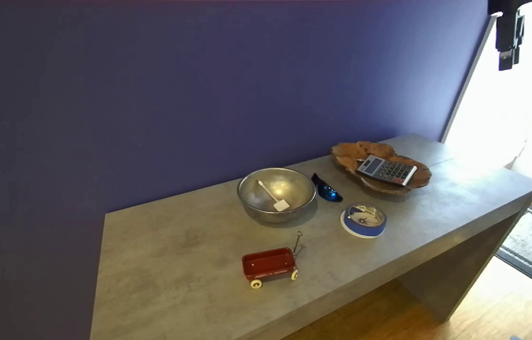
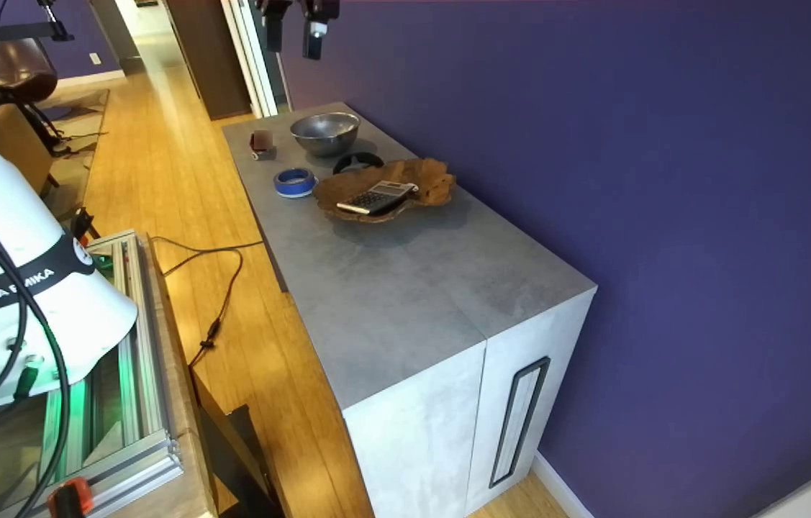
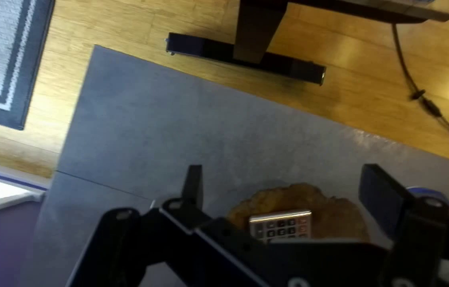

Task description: Pick up the black sun glasses and put them in the brown bowl

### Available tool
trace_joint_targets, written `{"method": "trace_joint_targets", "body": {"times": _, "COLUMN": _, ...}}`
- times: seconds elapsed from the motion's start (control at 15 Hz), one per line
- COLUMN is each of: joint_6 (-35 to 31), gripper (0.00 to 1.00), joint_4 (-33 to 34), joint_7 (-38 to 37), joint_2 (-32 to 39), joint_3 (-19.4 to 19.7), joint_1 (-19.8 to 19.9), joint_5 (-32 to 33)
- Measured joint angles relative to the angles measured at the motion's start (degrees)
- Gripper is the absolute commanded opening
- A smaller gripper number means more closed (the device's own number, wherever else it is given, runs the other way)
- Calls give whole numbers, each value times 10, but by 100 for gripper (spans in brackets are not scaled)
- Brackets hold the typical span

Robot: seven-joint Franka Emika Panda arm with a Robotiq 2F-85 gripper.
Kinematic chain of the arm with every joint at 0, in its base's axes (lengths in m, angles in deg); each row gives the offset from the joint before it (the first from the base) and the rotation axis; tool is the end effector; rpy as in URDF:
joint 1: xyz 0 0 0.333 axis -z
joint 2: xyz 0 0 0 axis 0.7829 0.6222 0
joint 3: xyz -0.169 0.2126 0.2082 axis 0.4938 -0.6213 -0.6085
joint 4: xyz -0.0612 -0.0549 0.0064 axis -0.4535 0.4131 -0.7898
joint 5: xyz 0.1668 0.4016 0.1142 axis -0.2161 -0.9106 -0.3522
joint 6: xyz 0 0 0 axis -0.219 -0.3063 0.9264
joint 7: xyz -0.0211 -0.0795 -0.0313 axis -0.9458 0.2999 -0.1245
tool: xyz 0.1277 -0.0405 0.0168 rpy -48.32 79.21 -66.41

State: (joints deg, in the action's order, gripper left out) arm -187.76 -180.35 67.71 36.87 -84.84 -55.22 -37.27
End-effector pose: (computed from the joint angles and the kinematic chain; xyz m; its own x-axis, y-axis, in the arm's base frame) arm 0.4601 0.0263 0.4021 0.9303 0.1945 -0.3109 0.2103 -0.9775 0.0179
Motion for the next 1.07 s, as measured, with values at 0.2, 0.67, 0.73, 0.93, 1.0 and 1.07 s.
{"method": "trace_joint_targets", "body": {"times": 0.2, "joint_6": -19, "gripper": 100, "joint_4": -13, "joint_7": 5, "joint_2": 19, "joint_3": -23, "joint_1": -28, "joint_5": -12}}
{"method": "trace_joint_targets", "body": {"times": 0.67, "joint_6": -71, "gripper": 100, "joint_4": -15, "joint_7": -6, "joint_2": 28, "joint_3": -13, "joint_1": -19, "joint_5": -101}}
{"method": "trace_joint_targets", "body": {"times": 0.73, "joint_6": -96, "gripper": 100, "joint_4": -18, "joint_7": -8, "joint_2": 38, "joint_3": -13, "joint_1": -19, "joint_5": -132}}
{"method": "trace_joint_targets", "body": {"times": 0.93, "joint_6": -223, "gripper": 100, "joint_4": -30, "joint_7": -16, "joint_2": 95, "joint_3": -24, "joint_1": -27, "joint_5": -227}}
{"method": "trace_joint_targets", "body": {"times": 1.0, "joint_6": -273, "gripper": 100, "joint_4": -32, "joint_7": -16, "joint_2": 118, "joint_3": -30, "joint_1": -32, "joint_5": -259}}
{"method": "trace_joint_targets", "body": {"times": 1.07, "joint_6": -324, "gripper": 100, "joint_4": -33, "joint_7": -16, "joint_2": 141, "joint_3": -39, "joint_1": -38, "joint_5": -290}}
